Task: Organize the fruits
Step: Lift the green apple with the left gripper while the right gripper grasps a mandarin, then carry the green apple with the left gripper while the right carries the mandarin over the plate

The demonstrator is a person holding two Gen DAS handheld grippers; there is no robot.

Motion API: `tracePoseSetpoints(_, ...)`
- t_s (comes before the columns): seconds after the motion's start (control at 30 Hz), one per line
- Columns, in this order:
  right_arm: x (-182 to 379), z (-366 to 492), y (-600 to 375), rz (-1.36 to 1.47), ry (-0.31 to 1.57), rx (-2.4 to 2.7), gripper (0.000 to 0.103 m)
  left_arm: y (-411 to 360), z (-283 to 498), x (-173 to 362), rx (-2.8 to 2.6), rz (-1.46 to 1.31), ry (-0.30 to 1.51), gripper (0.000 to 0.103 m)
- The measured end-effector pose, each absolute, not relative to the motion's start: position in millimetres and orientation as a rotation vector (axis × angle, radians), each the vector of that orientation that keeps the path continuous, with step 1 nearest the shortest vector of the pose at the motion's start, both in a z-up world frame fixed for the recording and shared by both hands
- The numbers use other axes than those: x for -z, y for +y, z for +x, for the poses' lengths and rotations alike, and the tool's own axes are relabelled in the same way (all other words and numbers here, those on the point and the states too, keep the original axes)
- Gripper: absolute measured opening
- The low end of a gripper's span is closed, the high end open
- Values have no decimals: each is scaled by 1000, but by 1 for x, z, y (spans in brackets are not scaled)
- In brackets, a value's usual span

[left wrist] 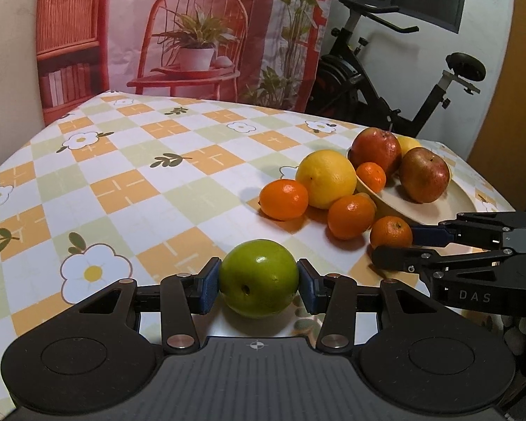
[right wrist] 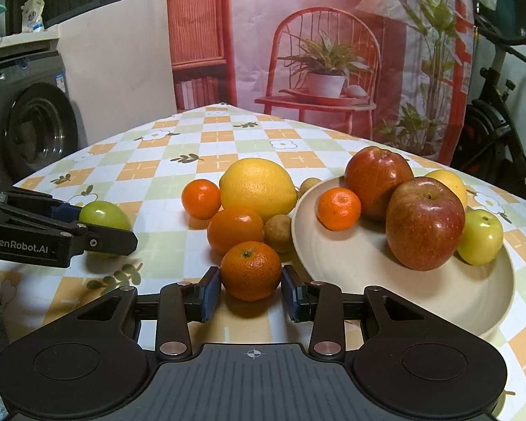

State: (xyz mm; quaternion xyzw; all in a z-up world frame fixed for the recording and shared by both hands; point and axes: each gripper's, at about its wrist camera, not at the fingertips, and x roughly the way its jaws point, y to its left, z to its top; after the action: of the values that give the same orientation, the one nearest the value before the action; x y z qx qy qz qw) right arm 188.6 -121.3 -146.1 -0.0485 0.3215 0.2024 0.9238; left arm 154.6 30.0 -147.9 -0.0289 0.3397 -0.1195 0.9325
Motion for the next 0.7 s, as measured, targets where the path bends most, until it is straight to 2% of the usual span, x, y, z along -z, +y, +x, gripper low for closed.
tracePoseSetpoints(0.27,146,188,-121,-94,651,-418,35,32,154,146,252,-63,694,49)
tracePoseSetpoints(0.7,130,168,-147,-12,537,-408,34,10,167,120,305,20,650,49)
